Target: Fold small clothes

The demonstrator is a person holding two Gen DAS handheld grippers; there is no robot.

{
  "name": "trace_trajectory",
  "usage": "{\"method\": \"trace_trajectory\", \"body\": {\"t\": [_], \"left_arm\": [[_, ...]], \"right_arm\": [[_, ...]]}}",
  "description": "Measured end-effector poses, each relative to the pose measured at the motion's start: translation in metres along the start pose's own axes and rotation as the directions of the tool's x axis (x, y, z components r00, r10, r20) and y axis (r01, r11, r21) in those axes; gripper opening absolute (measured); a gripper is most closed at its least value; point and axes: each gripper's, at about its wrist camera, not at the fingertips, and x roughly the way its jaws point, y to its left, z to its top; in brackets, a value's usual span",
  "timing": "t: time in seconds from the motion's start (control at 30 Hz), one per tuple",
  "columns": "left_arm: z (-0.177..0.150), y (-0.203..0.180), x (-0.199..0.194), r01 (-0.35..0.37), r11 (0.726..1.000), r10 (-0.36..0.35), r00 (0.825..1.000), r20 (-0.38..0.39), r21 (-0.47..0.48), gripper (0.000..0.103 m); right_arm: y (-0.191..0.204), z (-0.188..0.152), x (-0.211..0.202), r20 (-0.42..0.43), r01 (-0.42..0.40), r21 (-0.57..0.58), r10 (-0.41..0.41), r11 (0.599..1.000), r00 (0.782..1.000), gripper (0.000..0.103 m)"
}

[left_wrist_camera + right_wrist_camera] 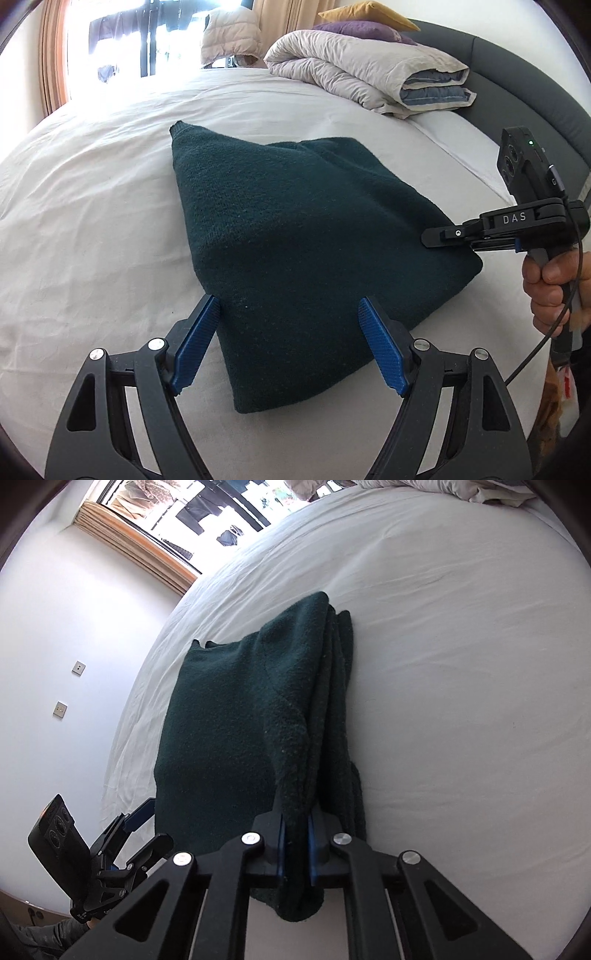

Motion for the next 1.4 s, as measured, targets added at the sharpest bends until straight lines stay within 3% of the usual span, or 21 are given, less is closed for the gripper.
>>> {"method": "trace_trajectory", "body": {"t": [0.1,0.27,0.33,0.4,0.43,0.5,0.63,0.7,0.8,0.83,0.9,0.93,0.97,1.1,1.23,1.4], "left_arm": [[-0.008,0.007,0.002,0.01,0.999,-0.011,1.0,-0.024,-0.036,0.077],[0.0,0.018,-0.005,0.002,0.999,0.0,1.0,0.03,-0.044,0.077],[0.011,0.021,-0.011,-0.008,0.999,0.011,0.997,0.072,-0.036,0.077],[0.024,0.024,-0.015,-0.031,0.999,0.033,0.994,0.103,-0.021,0.077],[0.031,0.027,-0.016,-0.043,0.999,0.045,0.992,0.116,-0.017,0.077],[0.046,0.032,-0.016,-0.059,0.998,0.062,0.988,0.143,-0.019,0.077],[0.072,0.034,-0.005,-0.106,0.994,0.102,0.981,0.168,0.016,0.076],[0.082,0.034,0.009,-0.131,0.991,0.125,0.98,0.153,0.031,0.068],[0.095,0.04,0.036,-0.148,0.989,0.144,0.984,0.105,0.028,0.061],[0.097,0.041,0.045,-0.144,0.989,0.141,0.986,0.085,0.03,0.061],[0.095,0.045,0.064,-0.139,0.99,0.138,0.99,0.039,0.026,0.061],[0.09,0.048,0.069,-0.125,0.992,0.124,0.992,0.03,0.015,0.061],[0.085,0.051,0.072,-0.11,0.994,0.11,0.993,0.033,0.005,0.061],[0.077,0.056,0.063,-0.074,0.997,0.075,0.996,0.04,-0.024,0.062],[0.055,0.041,0.046,-0.101,0.995,0.099,0.993,0.065,0.02,0.062],[0.022,0.028,0.029,-0.08,0.996,0.078,0.995,0.054,0.031,0.062]], "right_arm": [[-0.025,-0.009,0.0,0.036,-0.084,0.084,0.081,0.993,0.996,0.007],[-0.025,-0.016,-0.002,0.052,-0.128,0.086,0.124,0.988,0.991,0.011],[-0.017,-0.012,-0.014,0.055,-0.091,0.071,0.087,0.993,0.995,0.017],[-0.004,-0.011,-0.028,0.082,0.005,0.049,-0.009,0.999,0.997,0.021],[0.003,-0.009,-0.039,0.101,0.078,0.035,-0.081,0.996,0.992,0.03],[0.019,-0.003,-0.054,0.164,0.162,-0.001,-0.16,0.987,0.973,0.031],[0.054,0.025,-0.051,0.195,0.02,-0.101,0.0,0.995,0.981,0.029],[0.067,0.044,-0.035,0.179,-0.028,-0.154,0.056,0.988,0.982,0.025],[0.071,0.075,0.004,0.136,-0.109,-0.111,0.123,0.988,0.983,0.024],[0.068,0.084,0.019,0.114,-0.125,-0.096,0.136,0.988,0.984,0.023],[0.054,0.092,0.044,0.073,-0.062,-0.06,0.066,0.996,0.995,0.023],[0.046,0.093,0.057,0.036,-0.057,-0.037,0.059,0.998,0.998,0.009],[0.041,0.091,0.061,0.037,-0.06,-0.025,0.061,0.998,0.997,0.0],[0.034,0.067,0.045,0.064,-0.098,-0.05,0.101,0.994,0.993,0.0],[0.03,0.032,0.026,0.063,-0.107,-0.116,0.115,0.987,0.991,0.002],[0.008,-0.021,0.006,0.106,-0.141,-0.086,0.149,0.986,0.983,0.006]]}}
